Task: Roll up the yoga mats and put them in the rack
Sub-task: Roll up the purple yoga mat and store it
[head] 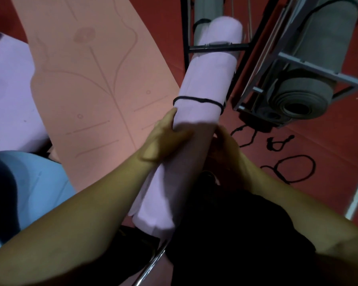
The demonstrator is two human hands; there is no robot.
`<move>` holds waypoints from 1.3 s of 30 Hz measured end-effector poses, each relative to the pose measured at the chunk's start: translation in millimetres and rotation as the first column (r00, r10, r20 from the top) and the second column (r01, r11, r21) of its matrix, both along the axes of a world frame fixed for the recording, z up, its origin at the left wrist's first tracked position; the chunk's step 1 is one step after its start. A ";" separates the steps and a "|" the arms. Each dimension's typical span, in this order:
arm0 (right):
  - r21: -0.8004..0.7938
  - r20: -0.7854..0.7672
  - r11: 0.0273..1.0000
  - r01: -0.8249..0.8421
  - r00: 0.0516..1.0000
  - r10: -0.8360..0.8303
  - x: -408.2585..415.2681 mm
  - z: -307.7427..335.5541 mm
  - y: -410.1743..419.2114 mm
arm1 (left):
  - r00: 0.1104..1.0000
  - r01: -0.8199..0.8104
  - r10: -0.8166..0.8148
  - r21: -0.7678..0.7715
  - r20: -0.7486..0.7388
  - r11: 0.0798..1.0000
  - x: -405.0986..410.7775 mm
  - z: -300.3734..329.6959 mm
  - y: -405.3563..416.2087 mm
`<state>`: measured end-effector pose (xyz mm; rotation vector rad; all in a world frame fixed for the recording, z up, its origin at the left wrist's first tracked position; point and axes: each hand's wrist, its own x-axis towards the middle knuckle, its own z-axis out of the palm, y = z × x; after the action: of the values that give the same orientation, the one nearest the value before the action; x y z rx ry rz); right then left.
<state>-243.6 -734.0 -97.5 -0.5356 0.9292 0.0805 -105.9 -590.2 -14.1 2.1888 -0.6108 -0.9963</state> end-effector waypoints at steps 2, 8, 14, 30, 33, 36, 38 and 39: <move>-0.001 0.072 0.998 0.068 0.995 -0.068 10.1 0.0 -7.5 | 0.995 -0.081 0.076 -0.082 -0.066 0.993 8.3 1.8 -7.2; -0.036 0.079 0.975 0.219 0.973 -0.216 34.1 -0.9 -33.9 | 0.921 -0.264 0.268 0.052 -0.283 0.963 16.8 -21.8 -9.2; -0.130 0.146 0.934 0.332 0.939 -0.313 62.0 20.4 -64.9 | 0.970 -0.132 0.103 -0.121 -0.220 0.984 11.2 -24.8 -39.1; -0.441 -0.176 0.884 -0.153 0.981 0.082 -23.0 49.7 -62.0 | 0.870 -0.343 0.324 0.016 -0.372 0.939 -32.6 -17.4 -66.9; -0.480 -0.231 0.853 -0.206 0.967 0.104 -59.2 52.5 -35.5 | 0.819 -0.407 0.371 0.012 -0.437 0.914 -50.3 -18.8 -58.5; -0.586 -0.232 0.778 -0.228 0.967 0.108 -63.8 59.1 -18.7 | 0.814 -0.395 0.356 0.011 -0.460 0.918 -77.8 -16.8 -48.1; -0.634 -0.208 0.744 -0.208 0.974 0.096 -61.3 59.0 -17.3 | 0.857 -0.373 0.329 -0.039 -0.396 0.927 -83.0 -13.4 -48.3; -0.642 -0.182 0.745 -0.182 0.980 0.082 -58.4 58.0 -19.8 | 0.877 -0.361 0.316 -0.061 -0.362 0.931 -80.6 -12.5 -51.4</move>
<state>-302.0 -753.8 -39.5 -1.2744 1.0541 -0.0908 -186.5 -641.6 -26.6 1.8595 -0.1130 -1.0821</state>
